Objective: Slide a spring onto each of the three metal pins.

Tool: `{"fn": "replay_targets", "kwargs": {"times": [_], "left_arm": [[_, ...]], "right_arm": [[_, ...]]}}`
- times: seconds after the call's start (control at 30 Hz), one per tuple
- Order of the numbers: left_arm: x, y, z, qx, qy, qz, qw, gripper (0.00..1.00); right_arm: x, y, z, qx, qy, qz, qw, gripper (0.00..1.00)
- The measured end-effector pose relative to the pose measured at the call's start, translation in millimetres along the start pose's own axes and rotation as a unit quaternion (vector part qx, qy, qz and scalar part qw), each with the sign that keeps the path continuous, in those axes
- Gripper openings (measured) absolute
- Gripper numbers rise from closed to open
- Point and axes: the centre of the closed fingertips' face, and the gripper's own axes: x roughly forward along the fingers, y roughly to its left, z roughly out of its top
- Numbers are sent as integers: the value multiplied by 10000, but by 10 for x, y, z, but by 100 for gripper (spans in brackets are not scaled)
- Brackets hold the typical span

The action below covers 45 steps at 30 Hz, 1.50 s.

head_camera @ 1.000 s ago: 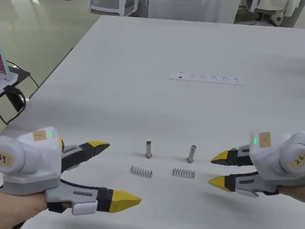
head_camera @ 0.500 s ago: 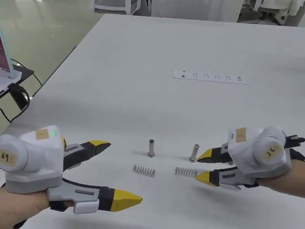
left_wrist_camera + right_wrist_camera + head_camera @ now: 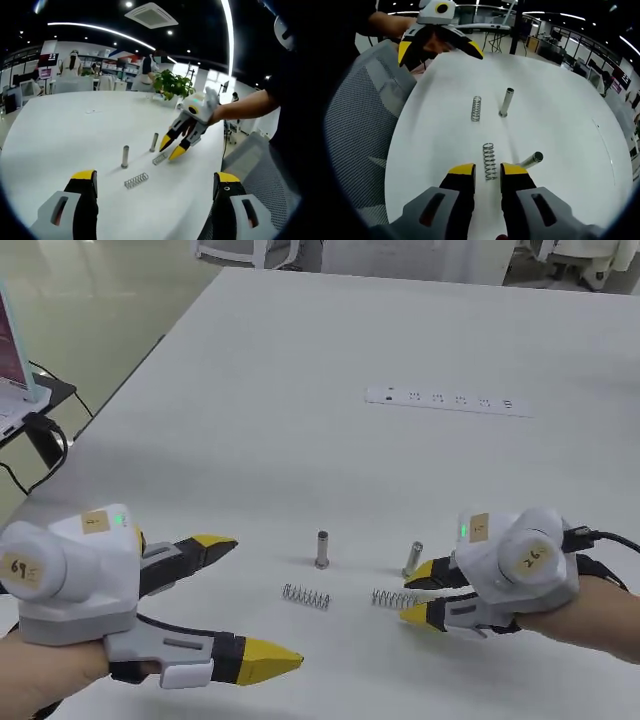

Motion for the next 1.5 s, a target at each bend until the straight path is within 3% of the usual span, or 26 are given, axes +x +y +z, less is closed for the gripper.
{"fn": "replay_targets", "kwargs": {"times": [0.1,0.37,0.5,0.73,1.2,1.5], "left_arm": [[3,-4,-5,-2,4,-5,10000,93],[-6,1,-14,-15,7,-1,10000,93],[-16,8,-31,-20,29,6,10000,93],[-5,-7,-26,-11,32,-22,10000,93],[77,-122,43,123,33,-228,9997,91],[235,-315,115,277,75,-537,9981,88]], "right_arm": [[19,-17,37,250,-130,11,9996,16],[88,-4,-40,138,65,67,9999,14],[98,6,-58,111,84,98,9999,9],[94,21,-49,-17,88,106,9999,8],[-257,90,13,-298,-7,154,9994,8],[-490,165,70,-418,-113,162,9989,8]]}}
